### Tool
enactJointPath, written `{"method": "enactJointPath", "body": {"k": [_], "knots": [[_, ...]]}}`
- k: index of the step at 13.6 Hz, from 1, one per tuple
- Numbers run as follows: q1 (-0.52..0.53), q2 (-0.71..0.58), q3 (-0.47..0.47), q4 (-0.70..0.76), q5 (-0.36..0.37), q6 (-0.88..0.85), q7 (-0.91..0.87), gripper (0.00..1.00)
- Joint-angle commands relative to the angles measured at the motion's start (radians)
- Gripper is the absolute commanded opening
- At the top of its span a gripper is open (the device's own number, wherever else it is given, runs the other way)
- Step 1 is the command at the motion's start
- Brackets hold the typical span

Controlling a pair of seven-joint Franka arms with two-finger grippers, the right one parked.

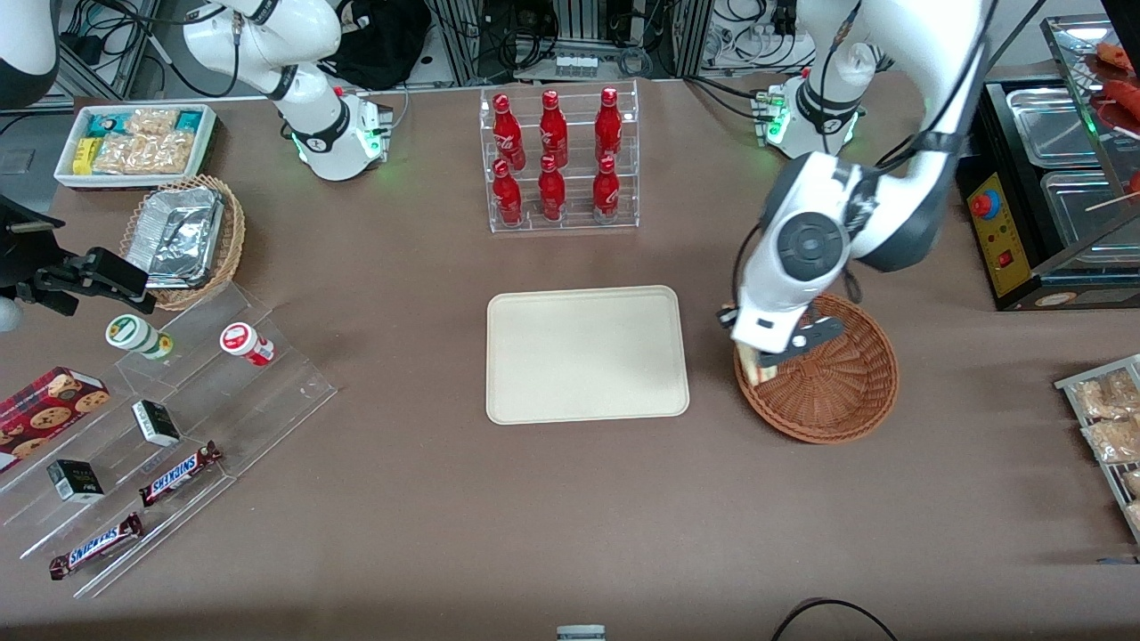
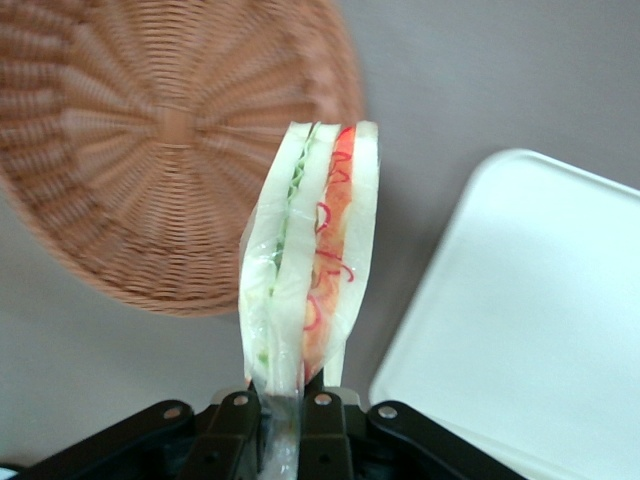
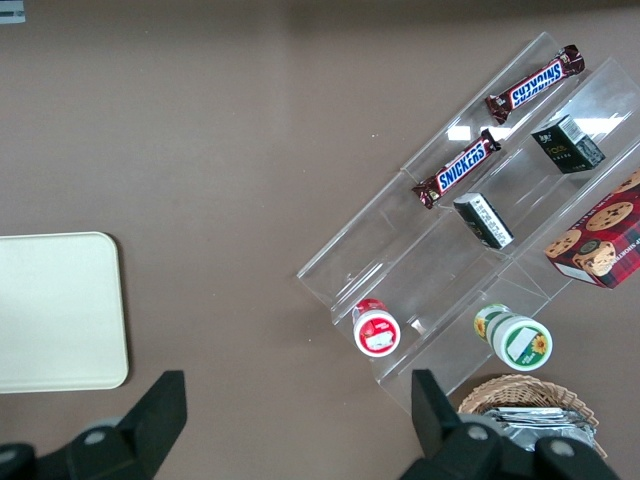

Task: Place sandwich from basket to tray
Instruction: 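Lift the sandwich with the left gripper and carry it over the cream tray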

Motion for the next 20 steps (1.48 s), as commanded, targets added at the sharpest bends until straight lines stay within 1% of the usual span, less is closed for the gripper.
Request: {"method": "enactJointPath", "body": {"k": [1,3,6,10,13,18,20], "knots": [[-0.07,0.111,0.009,0.122,-0.005,-0.006,0.006,0.04],[-0.122,0.169,0.011,0.203,-0.061,0.001,0.002,0.04],[-0.175,0.242,0.009,0.285,-0.077,0.017,-0.016,0.04],[-0.261,0.346,0.011,0.386,-0.077,0.052,-0.106,0.04],[-0.31,0.384,0.011,0.403,-0.075,0.107,-0.131,0.04],[-0.343,0.423,0.014,0.405,-0.066,0.193,-0.162,0.04],[-0.35,0.432,0.015,0.405,-0.043,0.205,-0.172,0.05]]}}
